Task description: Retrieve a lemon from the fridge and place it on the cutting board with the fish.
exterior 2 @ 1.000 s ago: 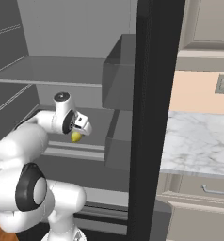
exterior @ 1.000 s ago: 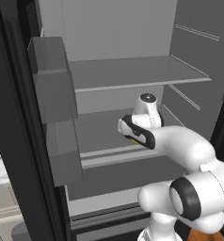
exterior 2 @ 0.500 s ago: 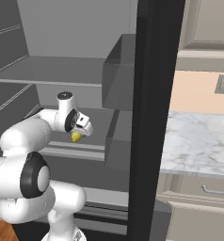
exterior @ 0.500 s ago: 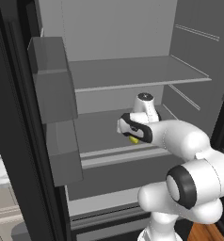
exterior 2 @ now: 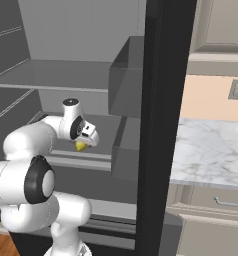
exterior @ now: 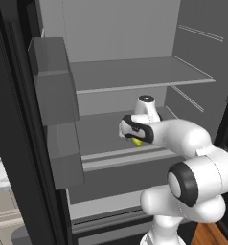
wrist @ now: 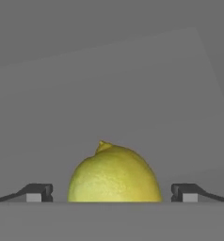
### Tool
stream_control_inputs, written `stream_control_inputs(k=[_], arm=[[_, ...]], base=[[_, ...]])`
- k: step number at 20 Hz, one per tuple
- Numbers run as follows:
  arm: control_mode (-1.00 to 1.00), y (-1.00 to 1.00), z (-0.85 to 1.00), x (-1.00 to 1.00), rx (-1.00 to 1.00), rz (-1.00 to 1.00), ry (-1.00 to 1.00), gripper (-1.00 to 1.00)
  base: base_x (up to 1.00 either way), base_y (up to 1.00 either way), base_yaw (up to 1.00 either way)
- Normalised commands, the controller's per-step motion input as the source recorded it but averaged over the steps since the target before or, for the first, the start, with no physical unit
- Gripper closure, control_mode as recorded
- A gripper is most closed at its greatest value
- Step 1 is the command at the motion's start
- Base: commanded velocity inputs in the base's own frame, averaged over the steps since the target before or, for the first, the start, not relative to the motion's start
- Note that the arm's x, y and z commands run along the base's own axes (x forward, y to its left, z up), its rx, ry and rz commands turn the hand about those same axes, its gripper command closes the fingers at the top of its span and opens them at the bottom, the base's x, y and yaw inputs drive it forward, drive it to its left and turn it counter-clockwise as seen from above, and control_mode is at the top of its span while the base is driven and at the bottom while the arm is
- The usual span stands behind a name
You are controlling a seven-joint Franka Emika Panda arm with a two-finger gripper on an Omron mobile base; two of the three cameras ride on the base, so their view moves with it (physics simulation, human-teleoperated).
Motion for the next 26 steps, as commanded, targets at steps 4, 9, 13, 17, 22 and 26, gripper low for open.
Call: stream_control_inputs(k=[4,9,13,17,22,26], arm=[[-1.0,0.0,-0.1,0.0,0.0,0.0,0.05,-1.0],[-1.0,0.0,-0.16,0.0,0.0,0.0,0.06,-1.0],[-1.0,0.0,-0.19,0.0,-0.01,0.0,0.04,-1.0],[-1.0,0.0,0.0,0.0,0.0,0.0,0.0,-1.0],[-1.0,0.0,0.0,-0.08,0.0,0.0,0.0,-1.0],[-1.0,0.0,0.0,-0.34,0.0,-0.03,0.0,1.0]], base=[[0.0,0.0,0.0],[0.0,0.0,0.0],[0.0,0.0,0.0],[0.0,0.0,0.0],[0.0,0.0,0.0],[0.0,0.0,0.0]])
